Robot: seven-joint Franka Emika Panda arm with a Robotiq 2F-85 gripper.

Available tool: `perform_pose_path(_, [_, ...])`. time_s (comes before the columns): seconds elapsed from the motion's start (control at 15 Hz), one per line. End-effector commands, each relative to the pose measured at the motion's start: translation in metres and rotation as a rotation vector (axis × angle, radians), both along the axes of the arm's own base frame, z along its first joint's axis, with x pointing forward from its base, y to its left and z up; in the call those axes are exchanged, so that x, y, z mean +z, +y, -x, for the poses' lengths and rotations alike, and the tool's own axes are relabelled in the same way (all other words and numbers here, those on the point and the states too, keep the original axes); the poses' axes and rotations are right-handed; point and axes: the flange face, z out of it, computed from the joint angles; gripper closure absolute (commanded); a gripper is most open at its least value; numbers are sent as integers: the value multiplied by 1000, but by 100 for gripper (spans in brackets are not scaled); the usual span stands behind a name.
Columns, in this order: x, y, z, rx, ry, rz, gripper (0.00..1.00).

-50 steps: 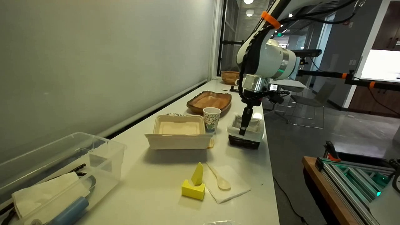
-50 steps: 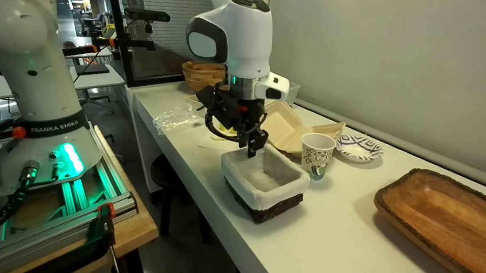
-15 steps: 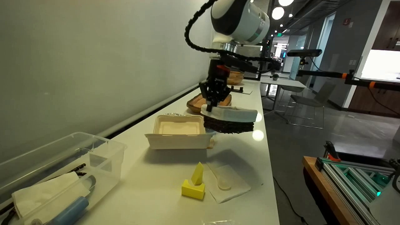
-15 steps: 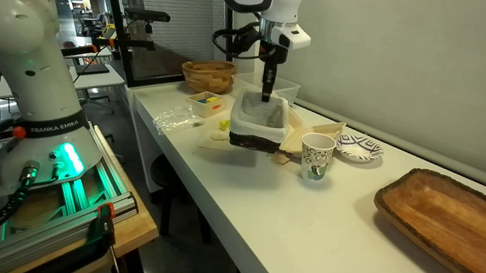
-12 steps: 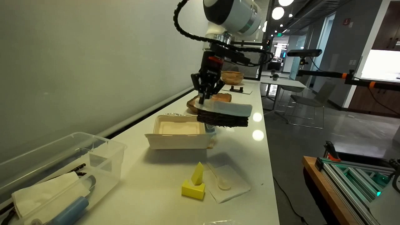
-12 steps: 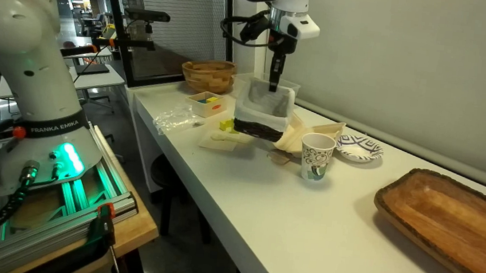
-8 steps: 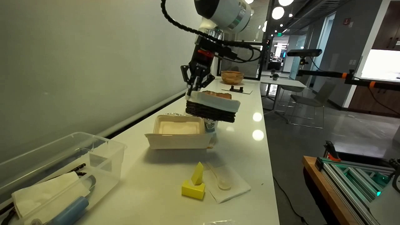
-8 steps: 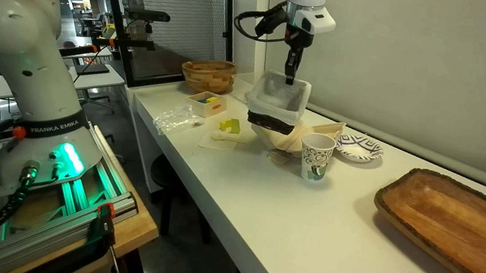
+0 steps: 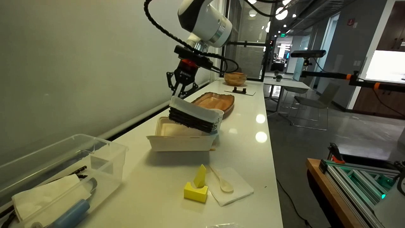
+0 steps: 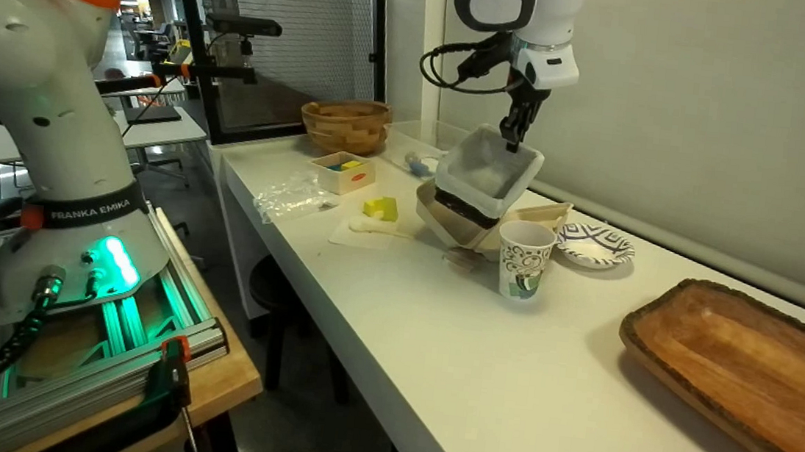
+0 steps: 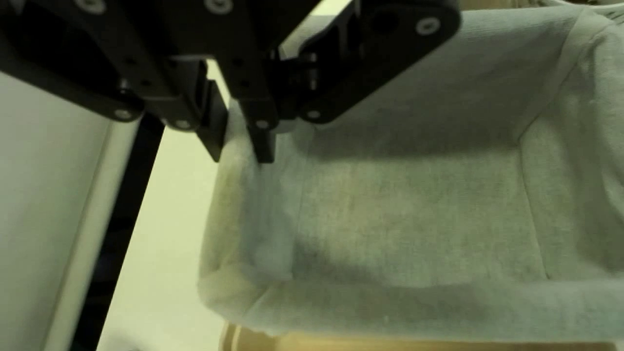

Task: Place the bin in the styrofoam pack

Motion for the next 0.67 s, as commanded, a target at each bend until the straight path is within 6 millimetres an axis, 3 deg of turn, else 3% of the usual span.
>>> perform_pose_path(0.0, [-23,1,-29,-78,11,-20,96])
perform_pose_path(0.27, [-39,24,-45,-51,65,-48,96])
perform_pose_path(0.6, [-51,45,-50,16,110,-95,96])
